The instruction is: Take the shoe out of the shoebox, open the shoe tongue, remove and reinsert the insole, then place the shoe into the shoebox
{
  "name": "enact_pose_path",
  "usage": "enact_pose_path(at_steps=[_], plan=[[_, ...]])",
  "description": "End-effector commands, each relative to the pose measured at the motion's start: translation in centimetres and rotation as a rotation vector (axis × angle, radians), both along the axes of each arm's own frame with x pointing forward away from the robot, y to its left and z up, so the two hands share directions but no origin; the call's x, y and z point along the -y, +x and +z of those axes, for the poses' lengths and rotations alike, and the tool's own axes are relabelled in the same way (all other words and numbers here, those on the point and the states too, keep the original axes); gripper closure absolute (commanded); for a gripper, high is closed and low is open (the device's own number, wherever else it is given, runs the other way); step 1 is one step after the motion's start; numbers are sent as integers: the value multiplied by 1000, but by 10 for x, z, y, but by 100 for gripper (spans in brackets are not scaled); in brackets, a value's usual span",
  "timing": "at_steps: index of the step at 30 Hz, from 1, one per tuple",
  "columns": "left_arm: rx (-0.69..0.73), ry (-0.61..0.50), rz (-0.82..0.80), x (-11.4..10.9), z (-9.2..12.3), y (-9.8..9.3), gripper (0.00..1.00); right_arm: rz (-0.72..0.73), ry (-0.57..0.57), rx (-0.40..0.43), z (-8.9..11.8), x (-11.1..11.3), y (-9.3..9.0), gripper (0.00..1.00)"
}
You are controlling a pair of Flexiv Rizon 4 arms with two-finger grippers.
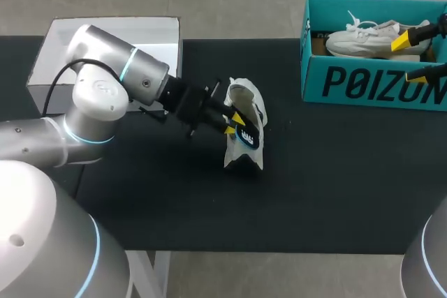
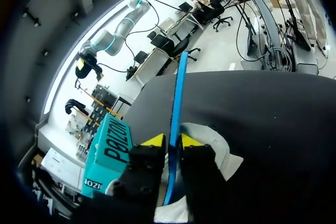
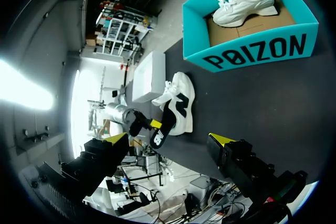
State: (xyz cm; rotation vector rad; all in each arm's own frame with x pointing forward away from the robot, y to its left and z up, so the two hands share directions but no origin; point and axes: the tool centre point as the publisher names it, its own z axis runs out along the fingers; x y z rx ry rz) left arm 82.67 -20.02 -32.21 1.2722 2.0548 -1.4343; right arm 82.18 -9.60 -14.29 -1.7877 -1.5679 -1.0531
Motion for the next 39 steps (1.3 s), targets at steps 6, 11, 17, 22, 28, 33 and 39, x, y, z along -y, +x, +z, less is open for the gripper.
enact_pose_path(at_steps=[6, 11, 17, 22, 28, 33, 39], plan=[[-34, 46, -1, -3, -18, 11, 100, -1, -3, 0, 0, 0, -1, 0], [-61, 76, 12, -1, -28, 17, 100, -1, -3, 0, 0, 0, -1, 0], [-71, 78, 68, 5, -33, 31, 100, -1, -3, 0, 0, 0, -1, 0], [-73, 88, 89, 4, -29, 34, 95, -1, -3, 0, 0, 0, -1, 0], [-50, 45, 69, 3, -6, 18, 29, -1, -3, 0, 0, 0, -1, 0], [-41, 35, 45, 4, 6, 7, 72, -1, -3, 0, 0, 0, -1, 0], [-67, 56, 14, 8, -3, 3, 100, -1, -3, 0, 0, 0, -1, 0]])
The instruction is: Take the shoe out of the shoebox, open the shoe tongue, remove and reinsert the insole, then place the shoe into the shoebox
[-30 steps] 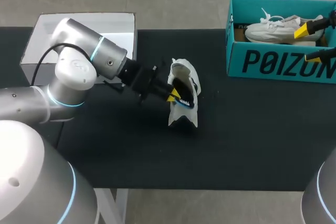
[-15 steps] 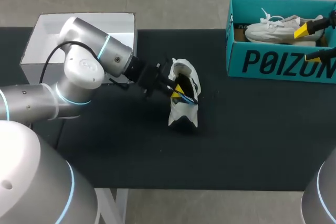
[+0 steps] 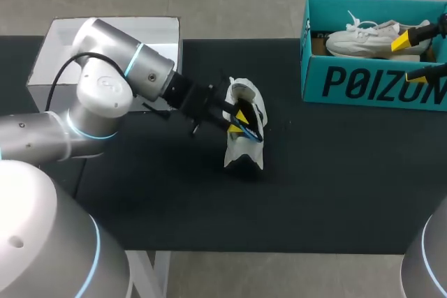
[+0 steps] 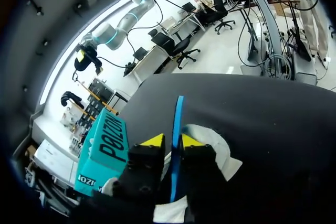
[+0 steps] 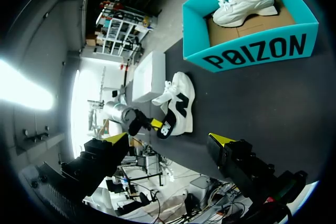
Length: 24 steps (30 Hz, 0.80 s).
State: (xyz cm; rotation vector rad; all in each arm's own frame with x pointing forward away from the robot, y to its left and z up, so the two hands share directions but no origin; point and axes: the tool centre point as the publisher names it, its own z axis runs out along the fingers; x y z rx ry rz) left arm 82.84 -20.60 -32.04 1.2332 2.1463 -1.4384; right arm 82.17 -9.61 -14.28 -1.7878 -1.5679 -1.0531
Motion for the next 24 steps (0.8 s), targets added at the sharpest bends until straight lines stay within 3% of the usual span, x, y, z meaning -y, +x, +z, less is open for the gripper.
enact_pose_path(at_steps=[1, 17, 24], plan=[[-15, 9, -14, 3, -7, 2, 100, -1, -3, 0, 0, 0, -1, 0], [52, 79, 26, -2, -40, 41, 100, -1, -3, 0, 0, 0, -1, 0], [63, 71, 61, -5, -46, 45, 100, -1, -3, 0, 0, 0, -1, 0]])
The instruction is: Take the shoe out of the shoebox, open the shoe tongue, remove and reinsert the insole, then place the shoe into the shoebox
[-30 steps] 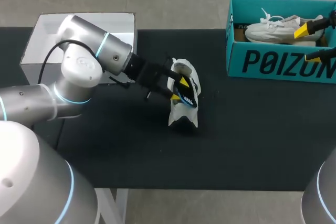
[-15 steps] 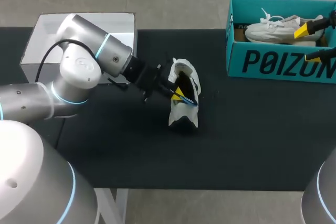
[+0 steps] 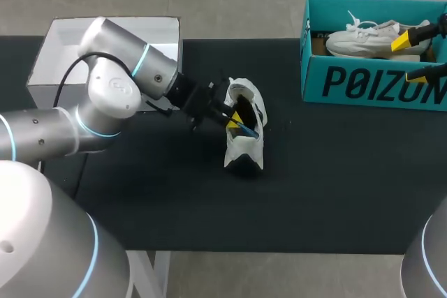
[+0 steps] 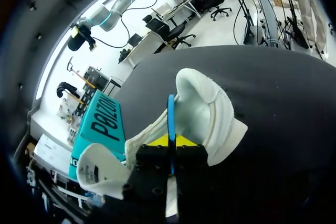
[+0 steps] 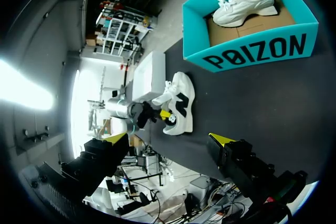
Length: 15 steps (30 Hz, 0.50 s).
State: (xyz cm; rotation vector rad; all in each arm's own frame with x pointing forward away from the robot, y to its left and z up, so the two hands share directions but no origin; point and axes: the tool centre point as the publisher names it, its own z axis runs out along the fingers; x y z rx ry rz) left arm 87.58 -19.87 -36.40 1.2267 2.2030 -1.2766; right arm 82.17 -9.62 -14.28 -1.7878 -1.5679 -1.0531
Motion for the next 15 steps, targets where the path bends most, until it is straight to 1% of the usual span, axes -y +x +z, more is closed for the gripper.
enact_pose_path(at_steps=[1, 2, 3, 6, 7, 9, 11, 12, 15], plan=[[-6, -38, 11, 3, 2, -5, 92, -1, -3, 0, 0, 0, -1, 0], [-7, -49, 9, 4, 7, -7, 68, -1, -3, 0, 0, 0, -1, 0], [-8, -57, 3, 4, 11, -10, 54, -1, -3, 0, 0, 0, -1, 0], [-10, -74, -11, 5, 24, -19, 54, -1, -3, 0, 0, 0, -1, 0], [-8, -72, -24, 5, 27, -21, 55, -1, -3, 0, 0, 0, -1, 0], [-6, -76, -33, 4, 33, -27, 59, -1, -3, 0, 0, 0, -1, 0], [-7, -73, -42, 4, 37, -32, 78, -1, -3, 0, 0, 0, -1, 0], [-8, -70, -49, 3, 38, -34, 100, -1, -3, 0, 0, 0, -1, 0], [-18, -54, -66, 3, 39, -39, 100, -1, -3, 0, 0, 0, -1, 0]])
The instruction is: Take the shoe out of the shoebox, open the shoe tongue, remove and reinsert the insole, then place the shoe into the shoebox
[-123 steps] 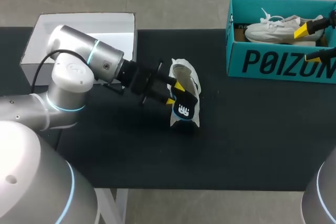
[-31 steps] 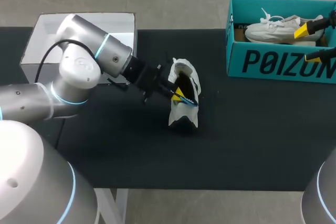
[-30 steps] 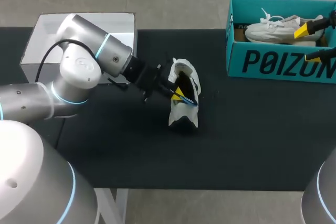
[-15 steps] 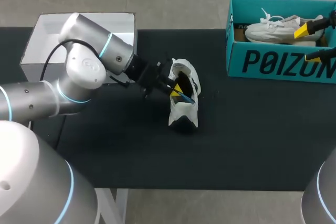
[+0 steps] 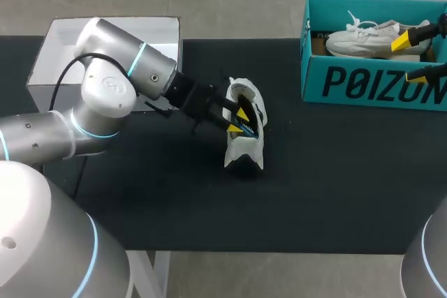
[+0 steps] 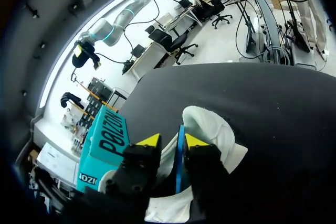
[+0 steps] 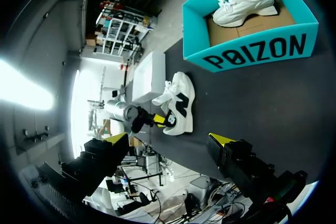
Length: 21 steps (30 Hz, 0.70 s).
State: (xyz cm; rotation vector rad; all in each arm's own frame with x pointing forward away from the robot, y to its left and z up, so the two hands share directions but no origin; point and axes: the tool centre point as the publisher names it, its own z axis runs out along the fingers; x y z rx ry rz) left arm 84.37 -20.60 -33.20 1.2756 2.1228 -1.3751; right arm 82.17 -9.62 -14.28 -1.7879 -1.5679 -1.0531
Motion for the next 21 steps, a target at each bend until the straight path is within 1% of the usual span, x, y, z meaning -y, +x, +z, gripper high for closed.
enact_pose_path(at_steps=[1, 6, 12, 15, 17, 19, 20, 21], plan=[[-10, 23, -7, -5, 6, -8, 100, -1, -3, 0, 0, 0, -1, 0], [-52, 61, -13, -5, -10, -7, 100, -1, -3, 0, 0, 0, -1, 0], [-92, 68, -23, 1, -22, -11, 100, -1, -3, 0, 0, 0, -1, 0], [-103, 84, -25, 2, -22, -12, 100, -1, -3, 0, 0, 0, -1, 0], [-112, 84, -21, -1, -13, -13, 100, -1, -3, 0, 0, 0, -1, 0], [-95, 103, -20, -8, 0, -12, 65, -1, -3, 0, 0, 0, -1, 0], [-89, 107, -19, -11, 7, -12, 52, -1, -3, 0, 0, 0, -1, 0], [-88, 113, -17, -14, 13, -12, 11, -1, -3, 0, 0, 0, -1, 0]])
